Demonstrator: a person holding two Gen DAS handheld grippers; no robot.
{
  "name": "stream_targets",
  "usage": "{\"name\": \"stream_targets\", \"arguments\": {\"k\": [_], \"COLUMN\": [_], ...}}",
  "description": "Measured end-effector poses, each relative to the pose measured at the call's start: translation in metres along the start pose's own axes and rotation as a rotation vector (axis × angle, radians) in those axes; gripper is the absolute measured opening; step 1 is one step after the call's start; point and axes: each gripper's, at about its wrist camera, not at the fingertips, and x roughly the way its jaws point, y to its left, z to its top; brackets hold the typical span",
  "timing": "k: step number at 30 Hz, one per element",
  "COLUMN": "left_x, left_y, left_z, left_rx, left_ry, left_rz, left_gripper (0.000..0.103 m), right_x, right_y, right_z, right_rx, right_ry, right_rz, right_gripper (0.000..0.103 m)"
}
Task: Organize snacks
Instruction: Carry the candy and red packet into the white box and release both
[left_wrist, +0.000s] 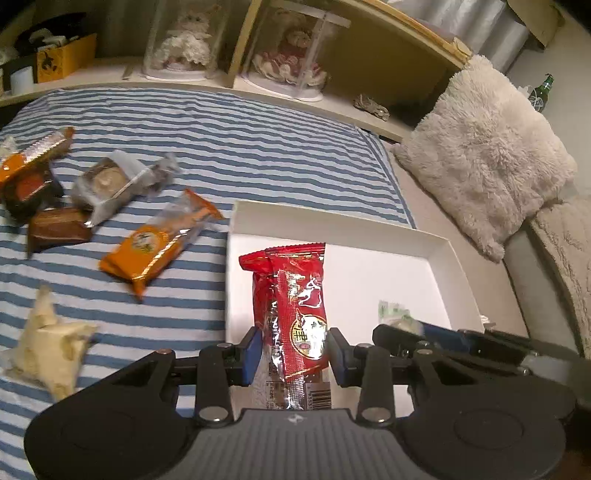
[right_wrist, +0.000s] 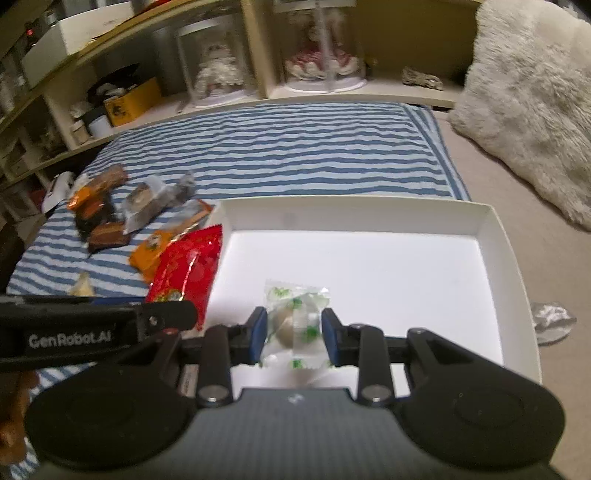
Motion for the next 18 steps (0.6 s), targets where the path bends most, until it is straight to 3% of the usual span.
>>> {"name": "stream_targets", "arguments": {"k": [12,15,18], "left_x": [0.026,0.027,0.022], "left_y": [-0.006,-0.004,-0.003], "left_z": [0.015,0.017,0.017], "left_rx": [0.048,0.062,0.08], "left_ry": [-0.023,-0.04,-0.057], "left_rz": [0.059,0.058,0.053], "left_gripper": [0.041,0.047,0.061], "right_x": [0.022,0.025,0.027], "right_y": [-0.021,-0.023,-0.024], "right_z": [0.005,0.008,0.011], "right_rx": [0.108,0.114,0.122], "right_ry": [-0.005,-0.025,-0.046], "right_rz": [-0.01,0.003,0.006], "right_gripper": [0.038,0.038,0.04]}}
